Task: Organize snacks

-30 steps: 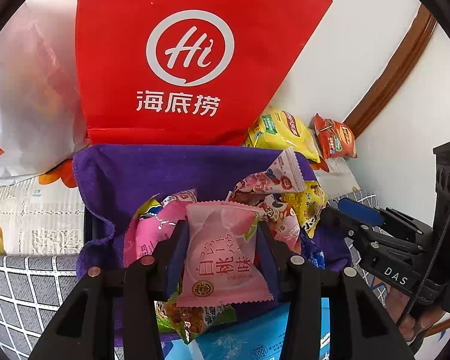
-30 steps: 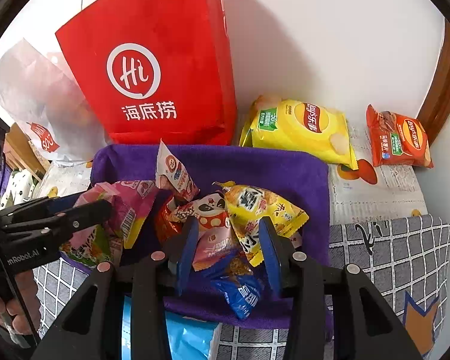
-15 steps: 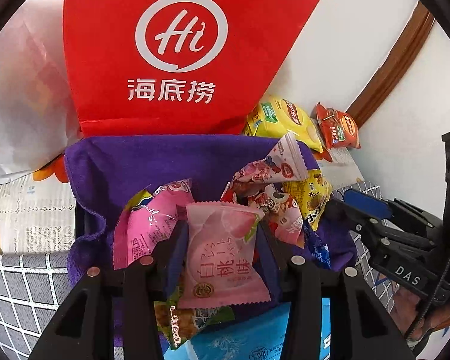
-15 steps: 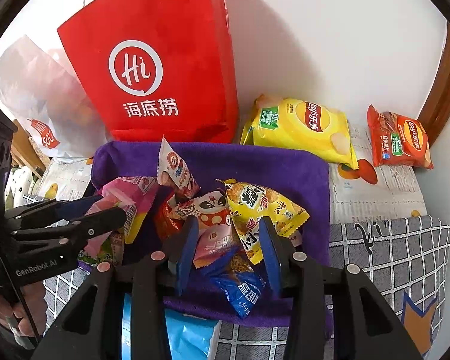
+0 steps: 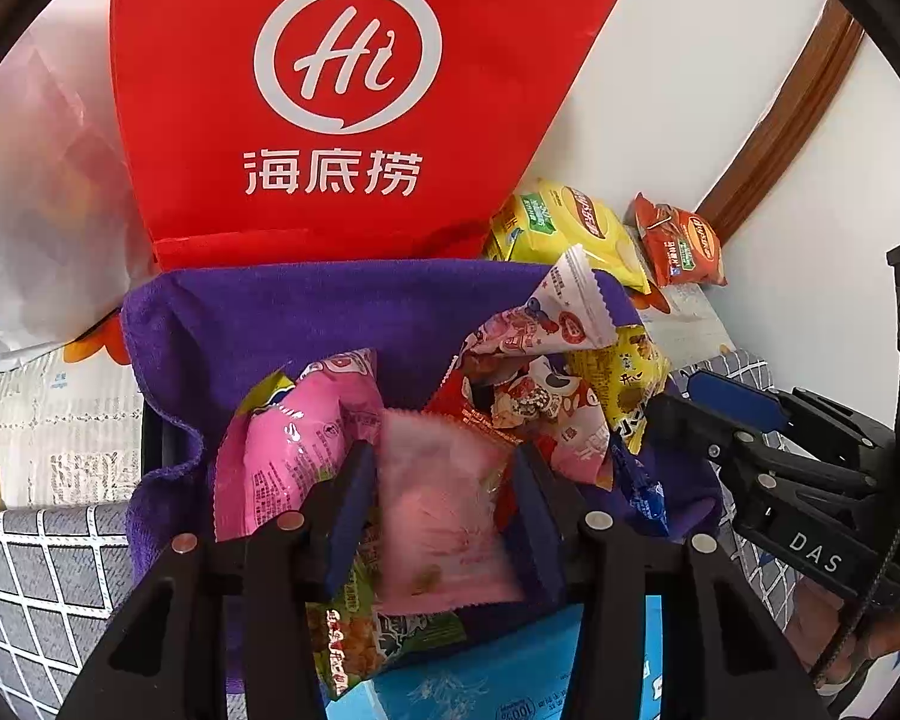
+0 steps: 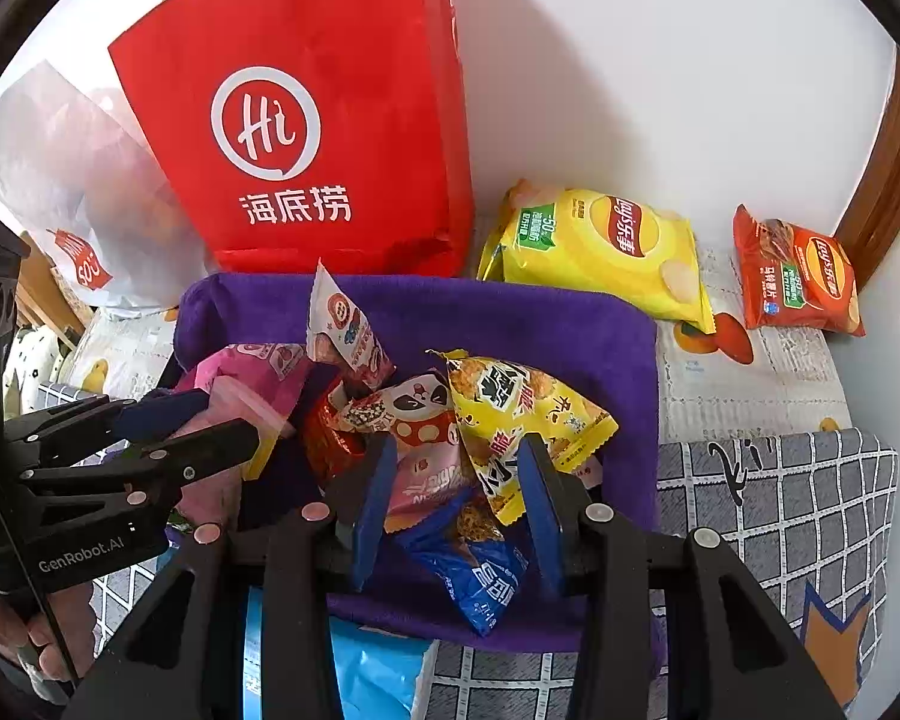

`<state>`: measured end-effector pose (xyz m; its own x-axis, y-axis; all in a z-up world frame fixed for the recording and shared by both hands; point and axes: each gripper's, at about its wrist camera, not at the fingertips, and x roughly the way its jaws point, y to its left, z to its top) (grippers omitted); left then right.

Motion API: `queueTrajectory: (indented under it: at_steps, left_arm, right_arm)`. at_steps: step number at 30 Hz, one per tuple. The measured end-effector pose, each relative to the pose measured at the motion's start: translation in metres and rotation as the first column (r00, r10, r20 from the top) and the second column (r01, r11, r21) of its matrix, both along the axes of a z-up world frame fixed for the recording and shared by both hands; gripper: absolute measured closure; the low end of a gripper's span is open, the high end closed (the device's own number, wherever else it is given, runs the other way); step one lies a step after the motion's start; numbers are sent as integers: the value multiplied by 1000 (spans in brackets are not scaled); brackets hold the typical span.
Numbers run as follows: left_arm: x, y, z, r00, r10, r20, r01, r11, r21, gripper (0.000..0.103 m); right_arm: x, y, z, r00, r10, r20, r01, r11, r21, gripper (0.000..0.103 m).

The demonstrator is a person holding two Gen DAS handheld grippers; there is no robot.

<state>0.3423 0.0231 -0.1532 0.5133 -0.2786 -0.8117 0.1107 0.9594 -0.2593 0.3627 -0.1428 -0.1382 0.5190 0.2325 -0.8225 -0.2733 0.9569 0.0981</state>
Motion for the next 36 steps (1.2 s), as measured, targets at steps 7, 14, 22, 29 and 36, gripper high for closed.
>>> queueTrajectory:
  at_steps: [7,14,22,29,36]
  left_arm:
    - [0,2,0,1000,19,-4,-19,1000,20,50]
    - [0,2,4,1000,18,-10,-18,1000,11,36]
    - [-6,4,17,1000,24,16,-24,1000,-6,28]
    - [-13,7,29,999,35,16,-35,999,2,20]
    - [-19,12,44,998,57,12,-57,998,-33,18]
  right_arm:
    - [1,0,-1,1000,2,-11,-2,1000,0,61]
    - [2,0,-3,1000,2,-18,-2,1000,1,61]
    - [-2,-5,6,1000,-18,5,18,1000,21,61]
    - [-9,-9,20,998,-38,41,37,999,40,61]
    - [-21,-11,35,997,-55,52,51,996,74,60]
